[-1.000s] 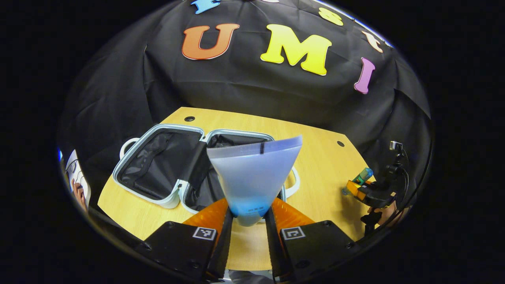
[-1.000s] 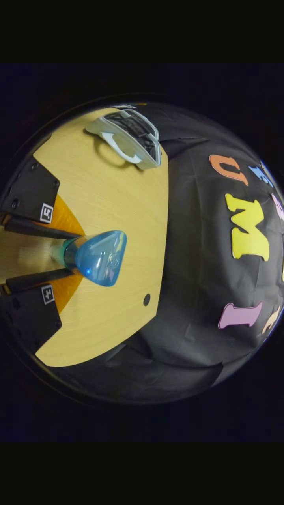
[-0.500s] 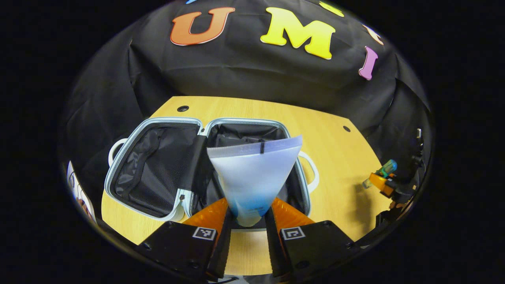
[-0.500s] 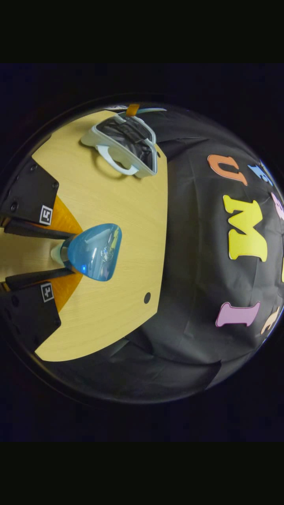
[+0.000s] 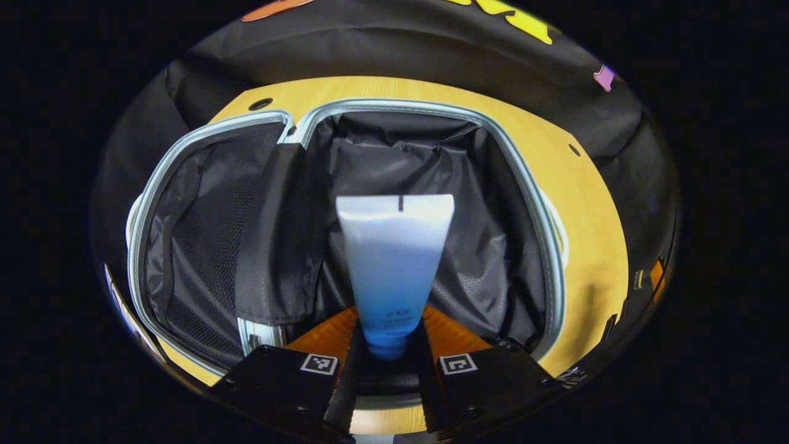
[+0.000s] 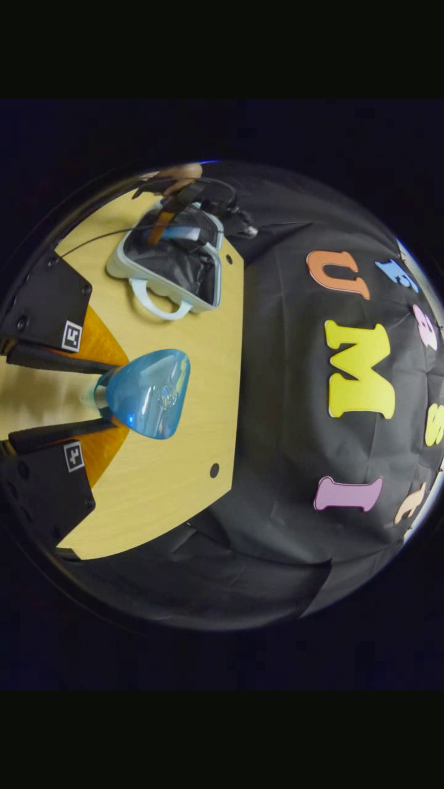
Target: First open the suitcase, pack the skin care products into it, and then close the suitcase.
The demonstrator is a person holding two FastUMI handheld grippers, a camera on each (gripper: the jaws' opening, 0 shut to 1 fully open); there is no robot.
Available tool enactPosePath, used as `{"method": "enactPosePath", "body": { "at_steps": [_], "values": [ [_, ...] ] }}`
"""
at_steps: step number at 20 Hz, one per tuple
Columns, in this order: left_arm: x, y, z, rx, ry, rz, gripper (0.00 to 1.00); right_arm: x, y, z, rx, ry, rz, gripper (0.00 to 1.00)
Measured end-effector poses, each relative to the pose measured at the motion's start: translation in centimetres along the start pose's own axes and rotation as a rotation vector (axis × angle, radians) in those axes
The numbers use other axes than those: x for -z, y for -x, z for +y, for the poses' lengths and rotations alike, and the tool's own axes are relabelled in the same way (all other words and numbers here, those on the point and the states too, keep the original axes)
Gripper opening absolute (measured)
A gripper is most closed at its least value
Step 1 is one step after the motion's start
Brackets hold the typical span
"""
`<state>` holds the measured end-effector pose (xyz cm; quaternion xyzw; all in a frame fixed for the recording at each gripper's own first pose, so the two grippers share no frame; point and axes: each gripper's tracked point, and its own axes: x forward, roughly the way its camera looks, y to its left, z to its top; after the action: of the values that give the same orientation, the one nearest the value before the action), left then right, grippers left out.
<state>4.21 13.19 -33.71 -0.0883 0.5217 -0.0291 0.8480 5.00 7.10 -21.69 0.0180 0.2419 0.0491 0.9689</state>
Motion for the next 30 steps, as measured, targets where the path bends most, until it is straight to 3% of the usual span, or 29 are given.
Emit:
{"method": "enactPosePath", "body": {
  "at_steps": [9,10,11,12,13,14,15,16,17,18,23,26,30],
  "values": [
    [-0.6,-1.1,0.3,0.000,-0.014,0.038,0.46,-0.5,1.0,3.4,0.023,0.013,-0.003,0.36],
    [-0.6,-1.1,0.2,0.005,-0.008,0.034,0.57,-0.7,0.9,4.1,0.013,0.019,-0.001,0.36],
    [-0.5,-1.0,-0.2,0.015,0.003,0.031,0.49,-0.9,0.8,4.8,0.005,0.023,0.000,0.36],
    [-0.6,-0.8,-0.4,0.022,0.005,0.024,0.59,-1.2,0.7,5.5,-0.006,0.028,0.004,0.36],
    [-0.5,-0.9,-0.5,0.030,0.004,0.022,0.56,-1.7,0.5,6.3,-0.017,0.033,0.004,0.36],
    [-0.4,-0.7,-0.8,0.040,0.002,0.020,0.69,-2.3,0.3,7.1,-0.028,0.038,0.002,0.34],
    [-0.5,-0.5,-1.0,0.045,0.003,0.018,0.72,-3.0,0.0,8.0,-0.041,0.044,0.000,0.36],
    [-0.4,-0.3,-1.4,0.058,0.014,0.012,0.84,-3.7,-0.2,9.0,-0.056,0.051,-0.004,0.36],
    [-0.3,0.3,-1.6,0.072,0.018,-0.004,0.79,-4.5,-0.5,10.3,-0.077,0.061,-0.004,0.36],
    [-0.6,1.2,-1.8,0.094,0.024,-0.044,0.86,-5.0,-0.7,11.6,-0.102,0.067,0.001,0.36],
    [-1.2,8.0,-2.4,0.257,0.008,-0.325,0.88,-5.0,-3.2,18.6,-0.219,0.074,0.101,0.36],
    [0.1,12.3,1.5,0.230,0.041,-0.458,0.88,-2.4,-5.2,22.7,-0.258,0.071,0.197,0.36],
    [1.5,16.8,9.9,0.098,0.109,-0.617,0.88,1.6,-7.3,27.0,-0.281,0.063,0.316,0.36]
  ]
}}
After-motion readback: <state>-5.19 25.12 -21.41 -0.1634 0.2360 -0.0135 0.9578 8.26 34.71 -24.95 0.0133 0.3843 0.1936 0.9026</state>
